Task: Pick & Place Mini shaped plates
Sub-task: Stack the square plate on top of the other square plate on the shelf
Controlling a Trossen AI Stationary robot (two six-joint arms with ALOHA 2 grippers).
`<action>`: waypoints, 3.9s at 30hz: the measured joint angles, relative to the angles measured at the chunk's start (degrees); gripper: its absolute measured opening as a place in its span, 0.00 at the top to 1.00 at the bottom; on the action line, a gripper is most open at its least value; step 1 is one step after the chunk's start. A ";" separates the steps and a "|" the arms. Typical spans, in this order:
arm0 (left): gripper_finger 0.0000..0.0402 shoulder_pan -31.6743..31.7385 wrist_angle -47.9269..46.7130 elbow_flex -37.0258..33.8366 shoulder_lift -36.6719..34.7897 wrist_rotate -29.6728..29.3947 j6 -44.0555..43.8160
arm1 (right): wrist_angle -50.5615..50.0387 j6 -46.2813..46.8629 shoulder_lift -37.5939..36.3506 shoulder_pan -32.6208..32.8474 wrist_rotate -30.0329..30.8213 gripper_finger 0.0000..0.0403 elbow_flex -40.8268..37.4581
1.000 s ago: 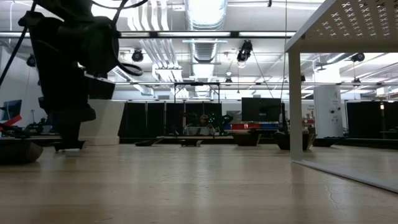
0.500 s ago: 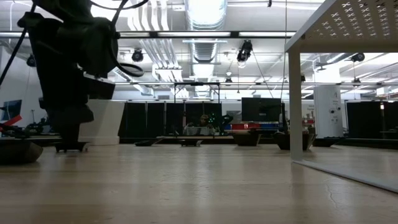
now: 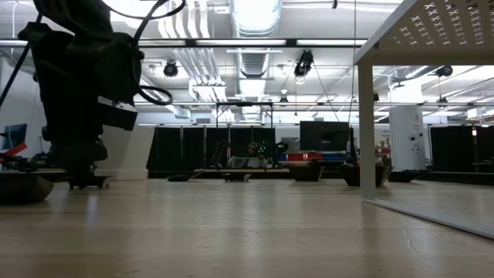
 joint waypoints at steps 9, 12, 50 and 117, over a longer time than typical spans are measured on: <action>0.99 -0.01 0.09 1.35 0.00 -0.31 1.95 | 0.04 0.00 0.00 0.03 1.11 0.98 0.00; 1.00 0.02 0.29 3.78 0.00 -0.47 4.21 | 0.07 0.00 0.00 0.04 1.44 0.98 0.00; 1.00 6.32 8.19 55.23 35.89 -6.27 50.43 | 0.09 0.18 0.07 0.04 4.37 0.98 0.00; 0.87 10.54 0.53 49.28 21.69 0.04 24.22 | 0.55 -4.61 -3.65 -15.46 -2.95 0.98 -0.02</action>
